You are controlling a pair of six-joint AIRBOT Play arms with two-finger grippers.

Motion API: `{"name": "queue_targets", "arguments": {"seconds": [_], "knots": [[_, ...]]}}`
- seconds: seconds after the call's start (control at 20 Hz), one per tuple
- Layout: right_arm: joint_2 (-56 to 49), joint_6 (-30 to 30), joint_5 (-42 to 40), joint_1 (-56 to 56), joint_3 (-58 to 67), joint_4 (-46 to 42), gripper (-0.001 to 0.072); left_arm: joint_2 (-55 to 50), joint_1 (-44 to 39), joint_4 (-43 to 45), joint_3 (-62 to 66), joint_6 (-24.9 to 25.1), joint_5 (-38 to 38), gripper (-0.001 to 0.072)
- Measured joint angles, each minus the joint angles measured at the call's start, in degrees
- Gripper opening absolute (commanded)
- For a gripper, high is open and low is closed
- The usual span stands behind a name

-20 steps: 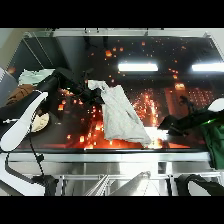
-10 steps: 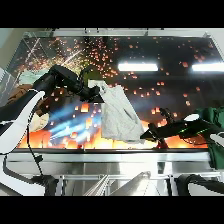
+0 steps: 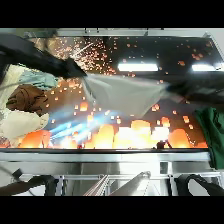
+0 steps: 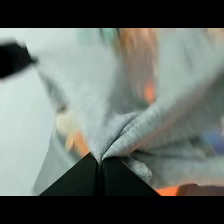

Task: Fold the shirts.

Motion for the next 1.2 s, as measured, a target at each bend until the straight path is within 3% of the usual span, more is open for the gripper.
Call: {"name": "queue_targets", "arguments": {"seconds": [0.25, 0.5, 0.55, 0.6, 0.65, 0.7, 0.75, 0.8, 0.95, 1.05, 1.2], "knots": [[11.5, -1.2, 0.4, -6.1, 12.9, 2.5, 0.0022, 12.0, -0.1, 0.0, 7.8, -1.7, 1.3, 0.0011], [10.8, 1.0, -0.2, -0.7, 13.4, -8.3, 0.0031, 16.9, -4.0, 0.3, -0.2, -2.0, 1.4, 0.0011], [9.4, 1.2, -0.4, 0.8, 12.4, -10.1, 0.0143, 16.8, -4.4, 0.5, -3.2, -2.0, 1.4, 0.001], [7.7, 1.5, -0.9, 2.4, 11.2, -11.8, 0.0421, 16.4, -4.6, 0.5, -6.5, -1.9, 1.3, 0.0011], [5.3, 1.7, -1.7, 4.2, 9.6, -13.5, 0.0534, 15.6, -4.5, 1.1, -9.8, -1.6, 1.2, 0.0014], [2.7, 1.9, -2.6, 5.9, 7.9, -15.1, 0.0532, 14.4, -4.2, 2.1, -13.1, -1.2, 1.2, 0.0216], [-0.3, 2.1, -3.3, 7.3, 6.5, -16.6, 0.0531, 12.8, -3.4, 3.5, -16.2, -1.0, 0.9, 0.0524], [-3.7, 2.3, -3.8, 8.3, 5.3, -18.5, 0.053, 11.2, -2.2, 4.6, -18.8, -0.8, 0.8, 0.0715], [-12.3, 4.0, -2.5, 8.5, 3.7, -22.6, 0.0521, 5.4, 3.6, 6.4, -24.0, -0.6, 1.5, 0.0718], [-15.8, 4.5, 0.3, 6.5, 3.1, -24.1, 0.0435, 1.9, 8.3, 5.8, -25.6, -0.5, 3.7, 0.0717], [-17.4, 6.3, 3.5, 2.2, 1.5, -26.5, 0.0435, 0.0, 12.2, 2.4, -28.1, -0.4, 7.5, 0.0715]]}}
